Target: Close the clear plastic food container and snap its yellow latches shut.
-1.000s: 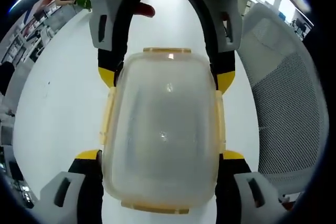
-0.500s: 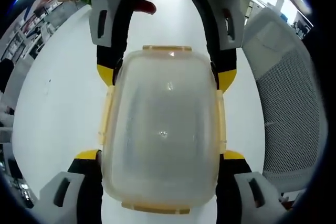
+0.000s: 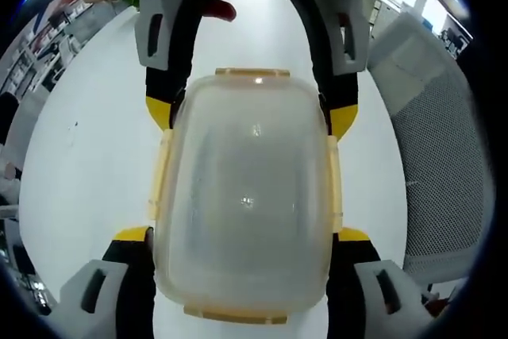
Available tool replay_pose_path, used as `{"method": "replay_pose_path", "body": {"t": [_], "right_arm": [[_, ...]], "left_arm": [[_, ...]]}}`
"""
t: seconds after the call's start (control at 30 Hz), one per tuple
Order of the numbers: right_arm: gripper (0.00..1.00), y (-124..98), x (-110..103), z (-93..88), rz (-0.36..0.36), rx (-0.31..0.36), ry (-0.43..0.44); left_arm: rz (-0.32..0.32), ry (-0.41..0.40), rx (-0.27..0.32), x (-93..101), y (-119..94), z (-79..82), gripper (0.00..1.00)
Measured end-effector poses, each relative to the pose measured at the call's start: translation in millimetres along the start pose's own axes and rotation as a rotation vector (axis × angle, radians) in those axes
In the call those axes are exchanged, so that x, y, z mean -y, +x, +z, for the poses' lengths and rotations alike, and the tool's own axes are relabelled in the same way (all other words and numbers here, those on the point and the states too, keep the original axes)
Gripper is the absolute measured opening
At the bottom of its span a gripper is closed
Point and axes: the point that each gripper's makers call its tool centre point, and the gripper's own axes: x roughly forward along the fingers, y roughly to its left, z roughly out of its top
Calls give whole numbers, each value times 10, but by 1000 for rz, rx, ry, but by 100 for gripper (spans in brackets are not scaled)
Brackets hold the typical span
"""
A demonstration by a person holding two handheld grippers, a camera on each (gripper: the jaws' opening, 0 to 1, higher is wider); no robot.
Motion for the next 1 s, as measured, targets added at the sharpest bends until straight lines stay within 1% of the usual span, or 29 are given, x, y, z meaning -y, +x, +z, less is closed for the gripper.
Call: {"method": "replay_pose_path", "body": {"t": [0.4,0.6,1.0], "right_arm": [[85,-8,185,3,-5,1,10],[85,-10,267,13,-5,2,14],[85,-11,413,12,-7,10,16]], "left_arm": [[-2,5,-3,-183,2,-2,90],[-3,7,-19,-272,15,-5,90],[-2,8,-21,-416,25,1,90]]}}
